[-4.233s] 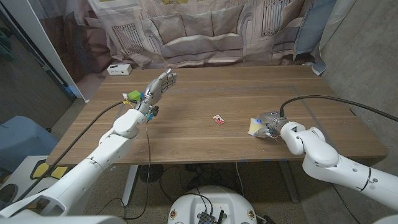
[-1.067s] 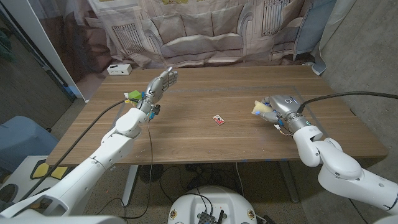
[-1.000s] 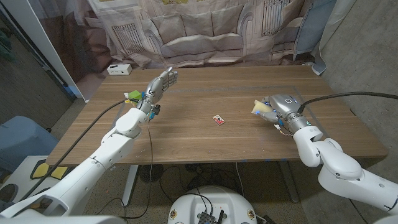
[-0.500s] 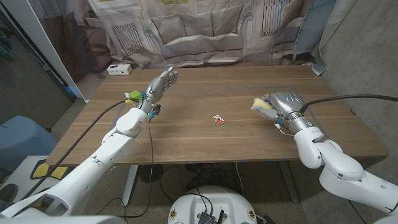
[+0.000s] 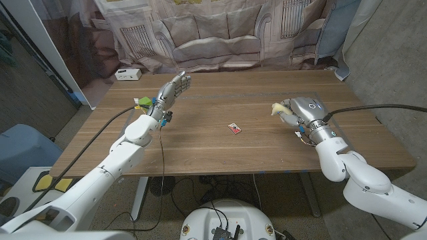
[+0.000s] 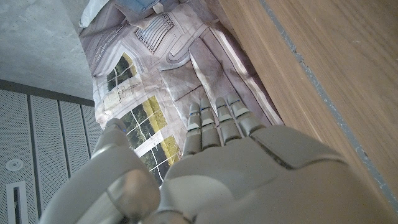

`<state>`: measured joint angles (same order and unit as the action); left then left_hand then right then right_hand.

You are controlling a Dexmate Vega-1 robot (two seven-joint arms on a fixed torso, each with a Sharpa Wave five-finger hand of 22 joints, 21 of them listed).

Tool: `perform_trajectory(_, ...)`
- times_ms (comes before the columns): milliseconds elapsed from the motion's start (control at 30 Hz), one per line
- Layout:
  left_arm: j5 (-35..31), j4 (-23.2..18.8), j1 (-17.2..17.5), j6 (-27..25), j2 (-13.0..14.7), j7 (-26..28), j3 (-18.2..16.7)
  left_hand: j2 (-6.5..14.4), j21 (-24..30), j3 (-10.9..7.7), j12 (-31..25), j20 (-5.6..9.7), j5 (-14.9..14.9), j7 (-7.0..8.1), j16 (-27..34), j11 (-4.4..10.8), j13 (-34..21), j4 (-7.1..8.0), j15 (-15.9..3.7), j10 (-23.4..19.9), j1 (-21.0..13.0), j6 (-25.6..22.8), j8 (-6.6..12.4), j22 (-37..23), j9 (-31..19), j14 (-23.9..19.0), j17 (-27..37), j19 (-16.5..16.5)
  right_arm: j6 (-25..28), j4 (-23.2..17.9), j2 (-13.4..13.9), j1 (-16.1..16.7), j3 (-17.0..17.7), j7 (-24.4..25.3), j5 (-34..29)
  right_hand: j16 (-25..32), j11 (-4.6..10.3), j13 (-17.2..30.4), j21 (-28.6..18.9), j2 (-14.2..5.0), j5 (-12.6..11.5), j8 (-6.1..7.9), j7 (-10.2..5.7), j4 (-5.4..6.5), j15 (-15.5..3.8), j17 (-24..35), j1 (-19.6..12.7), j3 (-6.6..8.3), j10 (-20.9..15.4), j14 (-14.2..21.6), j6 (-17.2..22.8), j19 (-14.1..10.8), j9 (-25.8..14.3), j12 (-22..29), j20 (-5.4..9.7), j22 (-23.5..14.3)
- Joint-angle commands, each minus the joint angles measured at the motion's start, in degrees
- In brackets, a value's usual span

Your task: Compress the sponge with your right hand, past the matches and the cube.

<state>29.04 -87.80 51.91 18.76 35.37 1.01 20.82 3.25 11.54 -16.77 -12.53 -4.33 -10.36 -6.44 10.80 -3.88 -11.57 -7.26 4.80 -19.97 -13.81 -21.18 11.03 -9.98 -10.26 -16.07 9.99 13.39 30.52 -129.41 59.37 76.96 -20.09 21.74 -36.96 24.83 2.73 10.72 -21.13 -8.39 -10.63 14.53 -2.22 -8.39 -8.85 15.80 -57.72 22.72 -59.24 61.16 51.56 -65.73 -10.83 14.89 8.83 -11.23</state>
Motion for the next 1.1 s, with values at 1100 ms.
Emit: perform_trajectory(1100,-0.1,0.7,-0.9,-0.6,-0.4,0.0,0.5,0.0,-0.1,-0.31,0.1,-0.21,0.0,-0.06,0.0,0.30,-0.2,-0.05,0.04,-0.5,-0.5,-0.6,-0.13,-0.3,-0.1,-0.4,0.3,0.4,-4.5,2.6,-2.6,1.4,1.9,4.6,-2.9,-3.9,-0.42,0.8,-2.2,4.60,0.5,-3.55,0.82,0.58,-1.92,1.9,0.5,-3.23,2.8,-2.6,-1.9,5.0,-0.4,-2.8,-1.26,-0.4)
